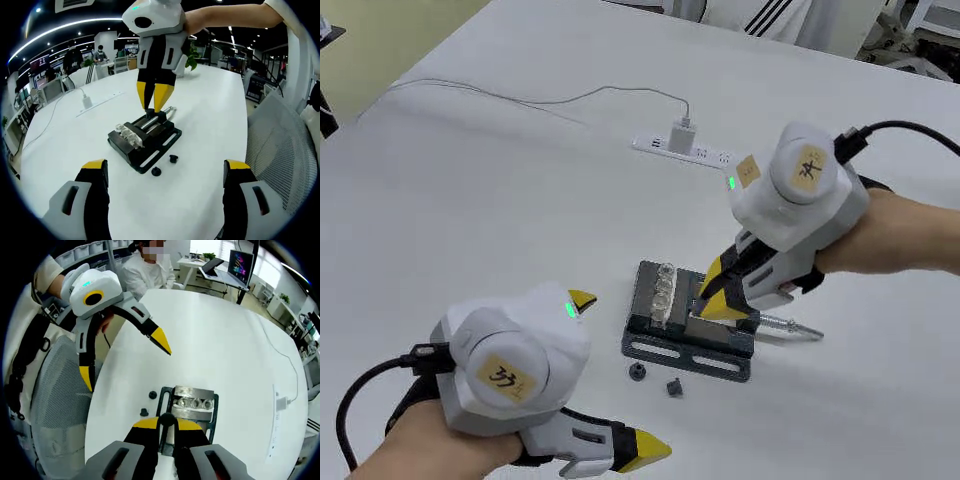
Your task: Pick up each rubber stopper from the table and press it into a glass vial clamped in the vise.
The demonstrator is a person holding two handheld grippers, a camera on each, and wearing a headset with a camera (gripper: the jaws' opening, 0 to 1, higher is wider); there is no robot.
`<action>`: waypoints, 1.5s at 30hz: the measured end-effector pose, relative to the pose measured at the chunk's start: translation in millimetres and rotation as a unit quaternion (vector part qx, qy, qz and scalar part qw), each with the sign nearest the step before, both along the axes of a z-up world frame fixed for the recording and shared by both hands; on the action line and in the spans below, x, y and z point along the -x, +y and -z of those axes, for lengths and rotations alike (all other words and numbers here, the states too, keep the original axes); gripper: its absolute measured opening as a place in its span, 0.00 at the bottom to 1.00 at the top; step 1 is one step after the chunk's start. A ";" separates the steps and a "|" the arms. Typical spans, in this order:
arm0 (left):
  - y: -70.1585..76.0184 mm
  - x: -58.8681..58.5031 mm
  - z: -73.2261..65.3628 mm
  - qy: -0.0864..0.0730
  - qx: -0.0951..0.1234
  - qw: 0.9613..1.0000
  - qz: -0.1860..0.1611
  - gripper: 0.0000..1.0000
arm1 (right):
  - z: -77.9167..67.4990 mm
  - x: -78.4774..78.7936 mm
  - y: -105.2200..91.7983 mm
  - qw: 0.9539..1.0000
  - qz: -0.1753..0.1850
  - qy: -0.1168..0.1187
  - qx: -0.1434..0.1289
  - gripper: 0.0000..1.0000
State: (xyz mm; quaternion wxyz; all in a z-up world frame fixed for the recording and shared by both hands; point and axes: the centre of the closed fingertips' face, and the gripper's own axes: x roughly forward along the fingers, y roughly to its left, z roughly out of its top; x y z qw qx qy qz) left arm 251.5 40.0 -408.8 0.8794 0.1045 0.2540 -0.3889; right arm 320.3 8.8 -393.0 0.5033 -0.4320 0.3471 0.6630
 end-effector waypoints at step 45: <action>3.3 -9.5 15.9 0.020 0.022 1.000 -0.002 0.89 | 37.8 -64.0 36.8 0.996 -0.033 -0.032 0.075 0.06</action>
